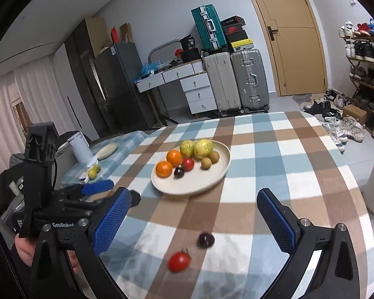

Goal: Organize fruits
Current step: 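Withdraw both grippers toward the last tomato and plum on the cloth, then close the left gripper around the last red tomato and lift it, then grasp the last dark plum with the right gripper while the left holds the tomato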

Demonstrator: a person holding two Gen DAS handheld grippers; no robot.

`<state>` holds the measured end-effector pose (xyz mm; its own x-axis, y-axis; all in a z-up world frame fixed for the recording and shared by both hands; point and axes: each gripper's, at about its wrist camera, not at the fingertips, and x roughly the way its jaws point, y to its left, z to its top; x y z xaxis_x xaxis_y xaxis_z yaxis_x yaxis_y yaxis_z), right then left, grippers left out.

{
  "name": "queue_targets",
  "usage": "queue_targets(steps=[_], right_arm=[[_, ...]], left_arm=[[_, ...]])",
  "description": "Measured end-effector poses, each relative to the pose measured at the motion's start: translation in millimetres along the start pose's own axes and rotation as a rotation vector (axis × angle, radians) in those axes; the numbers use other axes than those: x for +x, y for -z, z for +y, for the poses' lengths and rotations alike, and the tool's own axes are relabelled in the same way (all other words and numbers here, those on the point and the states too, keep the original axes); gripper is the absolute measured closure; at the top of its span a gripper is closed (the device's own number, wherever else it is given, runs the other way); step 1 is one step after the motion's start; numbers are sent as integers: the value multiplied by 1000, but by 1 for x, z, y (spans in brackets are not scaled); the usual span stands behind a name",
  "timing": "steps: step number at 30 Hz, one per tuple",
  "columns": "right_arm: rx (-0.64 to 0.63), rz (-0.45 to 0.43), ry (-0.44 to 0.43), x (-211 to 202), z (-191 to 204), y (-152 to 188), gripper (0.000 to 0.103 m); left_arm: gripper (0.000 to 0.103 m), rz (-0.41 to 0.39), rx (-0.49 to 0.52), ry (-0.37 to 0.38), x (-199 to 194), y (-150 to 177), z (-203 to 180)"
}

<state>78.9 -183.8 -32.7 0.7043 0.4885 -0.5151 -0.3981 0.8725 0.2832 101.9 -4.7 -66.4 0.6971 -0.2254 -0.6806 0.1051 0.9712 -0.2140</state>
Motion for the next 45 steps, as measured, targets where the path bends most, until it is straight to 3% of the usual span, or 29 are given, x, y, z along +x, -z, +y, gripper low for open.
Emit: queue_targets(steps=[8, 19, 25, 28, 30, 34, 45], right_arm=[[20, 12, 36, -16, -7, 27, 0], [50, 53, 56, -18, -22, 52, 0], [78, 77, 62, -10, -34, 59, 0], [88, 82, 62, -8, -38, 61, 0], [89, 87, 63, -6, -40, 61, 0], [95, 97, 66, -2, -43, 61, 0], [106, 162, 51, 21, -44, 56, 0]], left_arm=[[1, 106, 16, 101, 21, 25, -13], [4, 174, 55, 117, 54, 44, -31], [32, 231, 82, 158, 72, 47, -39], [54, 234, 96, 182, 75, 46, -43], [76, 238, 108, 195, 77, 47, -46], [78, 256, 135, 252, 79, 47, -50], [78, 187, 64, 260, 61, 34, -21]])
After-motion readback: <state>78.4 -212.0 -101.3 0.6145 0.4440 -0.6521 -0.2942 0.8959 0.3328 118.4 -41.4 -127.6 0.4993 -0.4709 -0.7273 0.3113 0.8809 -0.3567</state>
